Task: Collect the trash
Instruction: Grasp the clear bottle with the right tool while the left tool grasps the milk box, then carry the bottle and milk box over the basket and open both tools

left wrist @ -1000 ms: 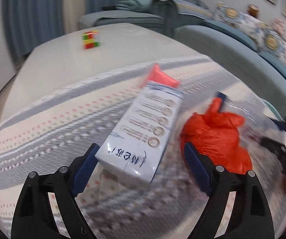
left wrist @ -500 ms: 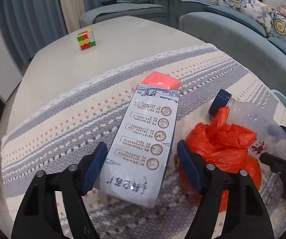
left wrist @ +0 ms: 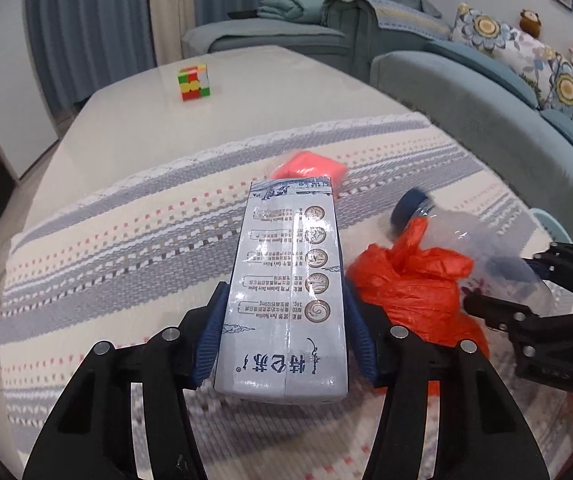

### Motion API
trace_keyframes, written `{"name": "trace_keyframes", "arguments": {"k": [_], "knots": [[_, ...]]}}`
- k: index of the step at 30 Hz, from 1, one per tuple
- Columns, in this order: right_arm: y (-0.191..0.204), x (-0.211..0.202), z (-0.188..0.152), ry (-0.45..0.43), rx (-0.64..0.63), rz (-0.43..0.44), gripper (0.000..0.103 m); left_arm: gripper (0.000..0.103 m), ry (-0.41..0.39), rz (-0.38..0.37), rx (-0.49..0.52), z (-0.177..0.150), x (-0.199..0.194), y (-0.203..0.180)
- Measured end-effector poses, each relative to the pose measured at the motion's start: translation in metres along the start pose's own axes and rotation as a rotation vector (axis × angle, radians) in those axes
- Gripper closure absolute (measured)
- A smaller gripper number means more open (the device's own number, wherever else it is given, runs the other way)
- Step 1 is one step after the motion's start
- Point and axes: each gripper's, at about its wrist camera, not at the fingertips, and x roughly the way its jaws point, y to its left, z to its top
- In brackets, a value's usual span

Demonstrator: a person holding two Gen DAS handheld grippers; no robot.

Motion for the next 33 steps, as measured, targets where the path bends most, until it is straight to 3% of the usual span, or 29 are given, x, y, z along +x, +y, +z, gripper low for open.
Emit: {"name": "trace_keyframes", "arguments": {"k": [9, 17, 25, 33], "knots": [[-0.035, -0.069, -0.025, -0.113, 0.106, 0.022, 0.060, 0.050, -0.118, -0.084, 0.003, 0.011, -0.068, -0.043], [-0.097, -0.155, -0.051, -0.246, 0.207, -0.047, 0.060, 0.050, -0.202, -0.198, 0.062, 0.039, -0.118, -0.130], [-0.178, -0.207, -0.095, -0.275, 0.293, -0.150, 0.060, 0.050, -0.200, -0.297, 0.158, 0.056, -0.121, -0.252], [-0.262, -0.217, -0.154, -0.256, 0.442, -0.216, 0.060, 0.050, -0.142, -0.363, 0.240, 0.063, -0.091, -0.365]]}}
